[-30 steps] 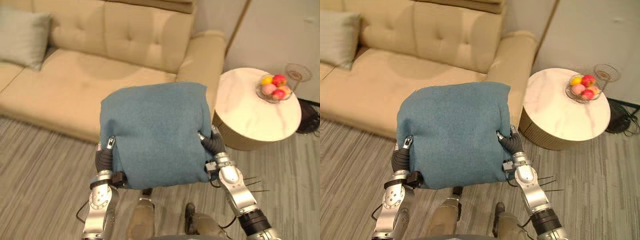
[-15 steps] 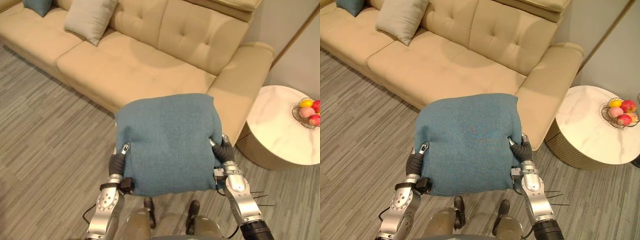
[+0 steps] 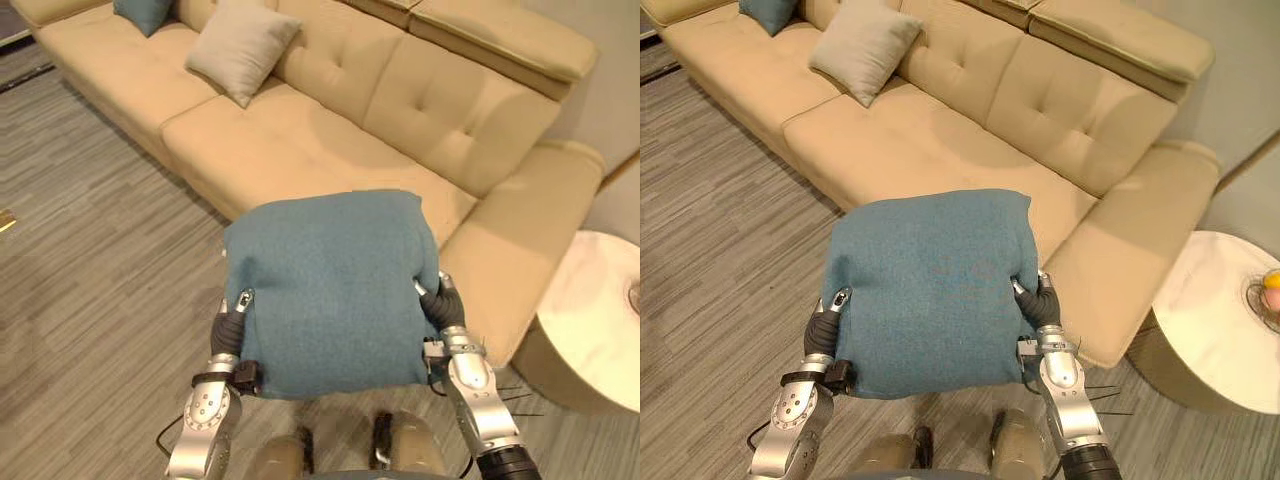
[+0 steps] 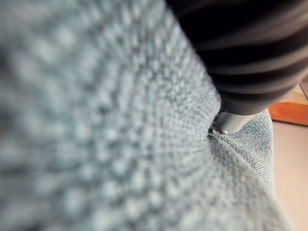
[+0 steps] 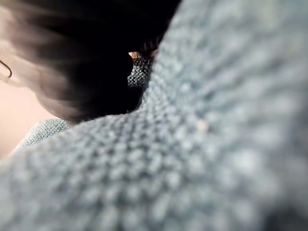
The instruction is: Pick up cushions and gather them together orderly.
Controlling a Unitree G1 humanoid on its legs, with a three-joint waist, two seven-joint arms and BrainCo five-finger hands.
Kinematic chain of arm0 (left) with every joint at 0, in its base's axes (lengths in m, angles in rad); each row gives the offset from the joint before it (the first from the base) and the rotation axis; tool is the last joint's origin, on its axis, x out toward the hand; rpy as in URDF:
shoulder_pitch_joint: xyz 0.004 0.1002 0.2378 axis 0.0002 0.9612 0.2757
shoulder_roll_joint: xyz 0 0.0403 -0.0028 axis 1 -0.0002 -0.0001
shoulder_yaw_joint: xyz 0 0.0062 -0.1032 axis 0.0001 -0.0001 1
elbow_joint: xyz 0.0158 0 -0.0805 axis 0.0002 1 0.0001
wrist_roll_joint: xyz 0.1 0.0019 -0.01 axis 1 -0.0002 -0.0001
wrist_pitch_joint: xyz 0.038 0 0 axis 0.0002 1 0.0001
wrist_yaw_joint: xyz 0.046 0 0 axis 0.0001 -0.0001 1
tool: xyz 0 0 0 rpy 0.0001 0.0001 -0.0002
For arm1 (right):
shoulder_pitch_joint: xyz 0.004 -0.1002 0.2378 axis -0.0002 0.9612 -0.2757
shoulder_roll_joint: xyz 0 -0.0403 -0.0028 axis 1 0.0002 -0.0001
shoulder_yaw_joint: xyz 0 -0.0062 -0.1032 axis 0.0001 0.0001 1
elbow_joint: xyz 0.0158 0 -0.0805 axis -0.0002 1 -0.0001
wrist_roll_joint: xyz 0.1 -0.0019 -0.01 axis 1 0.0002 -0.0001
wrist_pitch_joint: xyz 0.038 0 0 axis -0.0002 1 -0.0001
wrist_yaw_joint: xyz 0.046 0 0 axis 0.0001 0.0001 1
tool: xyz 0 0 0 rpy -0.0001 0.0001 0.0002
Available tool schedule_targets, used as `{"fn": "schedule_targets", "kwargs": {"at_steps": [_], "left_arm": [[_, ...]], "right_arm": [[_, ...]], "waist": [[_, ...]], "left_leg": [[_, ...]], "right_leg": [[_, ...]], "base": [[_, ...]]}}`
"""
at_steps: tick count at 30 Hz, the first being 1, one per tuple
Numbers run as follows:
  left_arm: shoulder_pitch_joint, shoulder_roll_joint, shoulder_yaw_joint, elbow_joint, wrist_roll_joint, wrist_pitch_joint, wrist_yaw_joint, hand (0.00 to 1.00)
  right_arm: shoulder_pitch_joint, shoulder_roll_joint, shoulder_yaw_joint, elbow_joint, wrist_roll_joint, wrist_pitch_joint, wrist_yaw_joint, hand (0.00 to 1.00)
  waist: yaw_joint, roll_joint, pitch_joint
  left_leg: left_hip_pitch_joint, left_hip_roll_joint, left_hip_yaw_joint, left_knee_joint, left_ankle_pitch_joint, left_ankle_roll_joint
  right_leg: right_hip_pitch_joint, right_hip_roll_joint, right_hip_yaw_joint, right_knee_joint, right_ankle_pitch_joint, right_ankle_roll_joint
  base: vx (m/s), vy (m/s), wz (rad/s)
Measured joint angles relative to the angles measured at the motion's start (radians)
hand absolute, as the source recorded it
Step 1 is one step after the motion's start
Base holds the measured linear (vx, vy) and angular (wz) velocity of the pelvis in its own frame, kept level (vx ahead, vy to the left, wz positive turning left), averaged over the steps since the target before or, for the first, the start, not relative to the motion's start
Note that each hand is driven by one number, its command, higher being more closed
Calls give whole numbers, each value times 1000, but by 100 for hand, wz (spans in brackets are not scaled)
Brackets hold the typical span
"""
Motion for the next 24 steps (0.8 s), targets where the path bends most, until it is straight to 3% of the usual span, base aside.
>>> {"fn": "schedule_targets", "kwargs": {"at_steps": [2,3,5,6,7,8,9,10,11,14,15,17,19,20,21,22,23,24], "left_arm": [[-14,2,-7,31,0,0,0,100],[-17,2,-10,41,0,0,0,100],[-18,1,-37,62,0,2,0,100],[-37,-28,-42,86,2,2,-1,100],[-58,-44,-42,110,10,5,-3,100],[-64,-55,-42,125,11,10,-4,100],[-60,-61,-42,131,10,12,-5,100],[-45,-65,-46,130,10,12,-5,100],[-33,-68,-45,128,9,11,-6,100],[-34,-71,-32,84,8,3,-6,100],[-35,-71,-31,80,8,0,-6,100],[-27,-71,-25,79,9,-3,-6,100],[-2,-72,-16,79,10,-4,-6,100],[3,-74,-13,79,10,-3,-6,100],[13,-91,-10,79,18,-3,-6,100],[12,-98,-7,86,21,0,-6,100],[12,-98,-4,87,22,4,-5,100],[10,-92,2,84,30,4,-6,100]], "right_arm": [[6,0,0,24,12,1,0,100],[9,-2,0,25,14,1,0,100],[33,-13,-1,28,21,1,0,100],[30,-36,-12,29,24,2,0,100],[36,-41,-25,31,32,8,1,100],[48,-44,-26,29,42,17,1,100],[58,-45,-25,27,43,20,1,100],[76,-44,-25,11,46,20,-3,100],[97,-43,-25,-31,51,19,-3,100],[88,-41,-31,-113,51,0,-3,100],[84,-39,-33,-112,51,-1,-3,100],[83,-32,-31,-104,50,-1,-3,100],[71,-26,-18,-66,48,-1,-1,100],[66,-27,-17,-56,48,-1,1,100],[67,-33,-17,-50,42,2,2,100],[66,-23,-19,-33,41,2,1,100],[72,-14,-19,-28,41,5,1,100],[78,-2,-20,-28,41,6,2,100]], "waist": [[-27,-3,-3],[-40,-7,-6],[-48,-4,-51],[-46,48,-53],[-51,60,-52],[-50,67,-48],[-43,68,-47],[-38,68,-46],[-33,65,-49],[-4,58,-49],[8,61,-48],[22,58,-47],[17,57,-48],[16,60,-48],[11,97,-53],[2,106,-57],[-7,93,-63],[-27,59,-66]], "left_leg": [[77,3,-14,-36,-21,-36],[106,3,-15,-50,-32,-55],[149,15,-16,-59,-62,-108],[136,66,-17,-3,-74,-147],[86,86,-9,149,-47,-196],[12,128,0,391,38,-256],[-39,161,15,544,57,-256],[-85,206,42,719,49,-241],[-121,235,83,796,32,-210],[-243,264,190,695,-35,-97],[-258,265,184,631,-39,-90],[-265,241,112,472,-41,-96],[-230,188,-55,228,-6,-143],[-212,183,-87,162,23,-158],[-168,197,-126,48,150,-167],[-152,203,-113,44,184,-207],[-138,192,-92,32,181,-201],[-103,164,-42,-9,189,-177]], "right_leg": [[-23,42,-13,-223,121,-8],[-28,45,-36,-261,158,-23],[9,74,-47,-274,321,-124],[6,111,-73,-222,282,-133],[26,127,-84,-195,235,-150],[90,160,-79,-220,220,-163],[148,186,-63,-253,212,-164],[241,221,-37,-303,203,-167],[300,234,-8,-333,199,-171],[369,236,144,-400,186,-151],[379,239,180,-405,185,-151],[406,239,262,-407,179,-142],[426,236,379,-392,161,-111],[424,237,399,-382,152,-98],[419,255,441,-370,131,-64],[423,256,476,-368,120,-45],[426,240,475,-365,120,-38],[422,195,485,-363,110,-10]], "base": [[429,-108,38],[599,-171,41],[715,-204,13],[633,-169,-6],[606,-166,-18],[704,-189,-23],[680,-179,-52],[522,-115,-70],[478,-79,-74],[403,8,-111],[309,124,-143],[244,174,-132],[213,272,-156],[168,314,-164],[130,360,-153],[125,383,-136],[136,356,-93],[141,274,-68]]}}
